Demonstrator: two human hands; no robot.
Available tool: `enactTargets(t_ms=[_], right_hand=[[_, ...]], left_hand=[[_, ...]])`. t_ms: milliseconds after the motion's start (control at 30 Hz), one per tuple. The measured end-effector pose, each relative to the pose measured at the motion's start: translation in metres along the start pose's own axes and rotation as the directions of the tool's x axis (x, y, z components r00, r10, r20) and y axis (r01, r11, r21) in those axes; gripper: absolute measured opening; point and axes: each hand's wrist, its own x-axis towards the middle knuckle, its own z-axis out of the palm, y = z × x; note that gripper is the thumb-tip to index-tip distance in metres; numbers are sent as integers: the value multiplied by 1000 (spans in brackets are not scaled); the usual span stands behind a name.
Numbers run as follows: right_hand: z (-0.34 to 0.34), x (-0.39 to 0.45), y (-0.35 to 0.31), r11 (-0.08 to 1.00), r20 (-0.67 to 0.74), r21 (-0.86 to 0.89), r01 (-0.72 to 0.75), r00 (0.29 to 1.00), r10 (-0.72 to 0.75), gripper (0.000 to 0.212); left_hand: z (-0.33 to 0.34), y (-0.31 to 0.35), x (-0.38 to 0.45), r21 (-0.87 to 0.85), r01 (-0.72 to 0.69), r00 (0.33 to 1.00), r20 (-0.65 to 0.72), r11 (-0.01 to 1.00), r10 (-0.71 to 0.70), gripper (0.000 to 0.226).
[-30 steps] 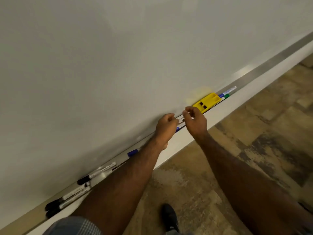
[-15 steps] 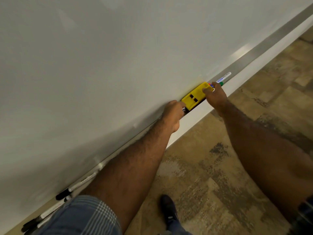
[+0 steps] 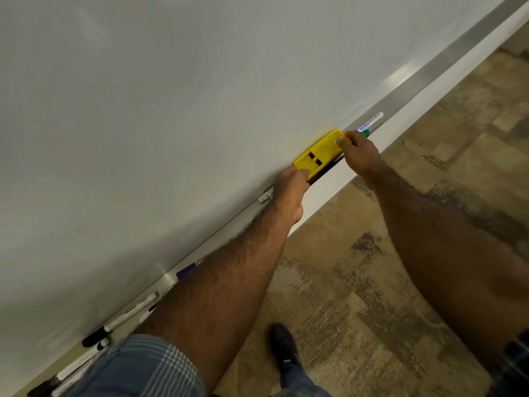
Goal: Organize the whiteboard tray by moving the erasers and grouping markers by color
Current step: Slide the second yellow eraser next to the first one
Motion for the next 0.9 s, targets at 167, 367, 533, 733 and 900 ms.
enactTargets(t_ms=[167, 367, 533, 733, 900], right_hand=[[3, -28, -3, 991, -107, 131, 29, 994, -15, 44], [19, -89, -6, 969, -190, 234, 79, 981, -35, 33], [47, -144, -16, 956, -168, 250, 155, 979, -115, 24], [98, -218, -37, 944, -64, 281, 171, 985, -160, 23], [147, -291, -58, 933, 83, 306, 189, 971, -224, 16]], left_hand=[[-9, -10, -16, 38, -154, 988, 40, 987, 152, 20], [-46, -20, -52, 52, -215, 971, -92, 975, 219, 23], [-98, -26, -90, 31, -211, 948, -237, 977, 212, 18], [-182, -38, -140, 44, -231, 887, -400, 972, 229, 25], [-260, -54, -193, 115, -218, 756, -609, 969, 242, 19]])
